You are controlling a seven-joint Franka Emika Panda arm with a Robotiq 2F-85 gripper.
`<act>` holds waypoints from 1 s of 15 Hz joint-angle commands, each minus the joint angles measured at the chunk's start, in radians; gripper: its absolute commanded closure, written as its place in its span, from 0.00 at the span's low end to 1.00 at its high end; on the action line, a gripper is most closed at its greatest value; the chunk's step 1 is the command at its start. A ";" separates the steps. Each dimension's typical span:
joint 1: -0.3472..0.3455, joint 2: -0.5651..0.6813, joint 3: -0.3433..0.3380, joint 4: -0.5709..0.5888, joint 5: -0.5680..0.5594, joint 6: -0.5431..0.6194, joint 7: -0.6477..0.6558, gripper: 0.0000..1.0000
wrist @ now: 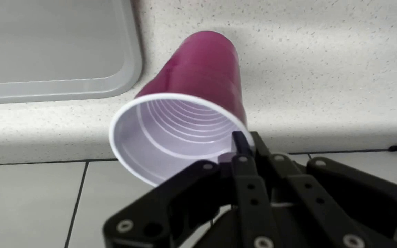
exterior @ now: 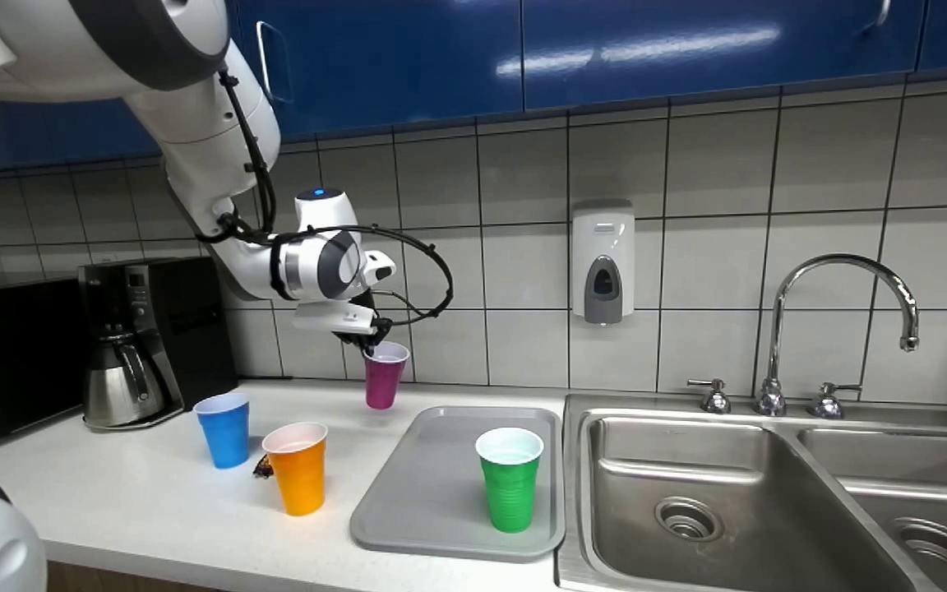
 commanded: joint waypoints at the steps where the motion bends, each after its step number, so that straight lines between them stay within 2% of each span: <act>1: 0.013 -0.021 0.013 -0.027 -0.036 0.015 0.036 0.99; 15: 0.054 -0.002 0.055 -0.037 -0.039 0.026 0.028 0.99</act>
